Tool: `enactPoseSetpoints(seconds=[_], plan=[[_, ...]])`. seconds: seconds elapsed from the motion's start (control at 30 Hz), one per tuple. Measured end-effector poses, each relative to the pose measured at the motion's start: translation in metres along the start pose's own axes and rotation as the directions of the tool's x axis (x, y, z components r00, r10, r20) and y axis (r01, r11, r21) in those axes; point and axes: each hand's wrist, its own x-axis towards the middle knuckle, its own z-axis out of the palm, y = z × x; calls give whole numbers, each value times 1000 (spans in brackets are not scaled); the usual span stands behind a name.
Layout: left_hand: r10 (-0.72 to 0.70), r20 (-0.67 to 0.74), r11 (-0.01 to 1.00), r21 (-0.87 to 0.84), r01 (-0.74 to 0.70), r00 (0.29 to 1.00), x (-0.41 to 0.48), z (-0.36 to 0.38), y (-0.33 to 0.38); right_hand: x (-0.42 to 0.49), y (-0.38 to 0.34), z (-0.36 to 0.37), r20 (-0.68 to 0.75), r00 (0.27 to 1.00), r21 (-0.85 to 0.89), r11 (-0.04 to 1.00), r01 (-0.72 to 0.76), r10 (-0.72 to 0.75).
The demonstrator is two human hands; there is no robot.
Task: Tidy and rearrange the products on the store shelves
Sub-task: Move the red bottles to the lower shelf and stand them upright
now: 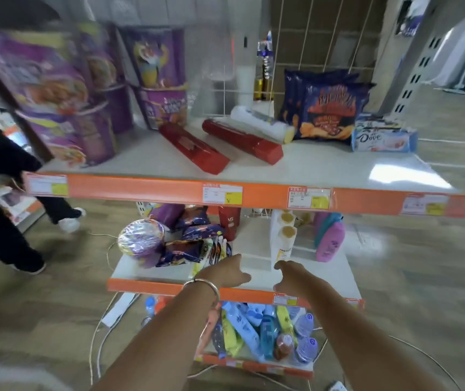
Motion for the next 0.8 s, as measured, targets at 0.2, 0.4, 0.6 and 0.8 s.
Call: enactPoseSetpoints(seconds=[0.2, 0.4, 0.6, 0.8], plan=[[-52, -3, 980, 192, 52, 999, -69, -28, -11, -60, -23, -39, 63, 996, -84, 994, 70, -65], [108, -151, 981, 179, -80, 983, -122, -79, 8, -113, -35, -94, -4, 990, -98, 986, 137, -138], [258, -335, 966, 102, -238, 906, -149, -103, 25, -130, -62, -122, -98, 956, -42, 961, 273, -275], [368, -545, 924, 125, -361, 753, -151, -136, 28, -137, -74, -148, -240, 904, 96, 918, 386, -355]])
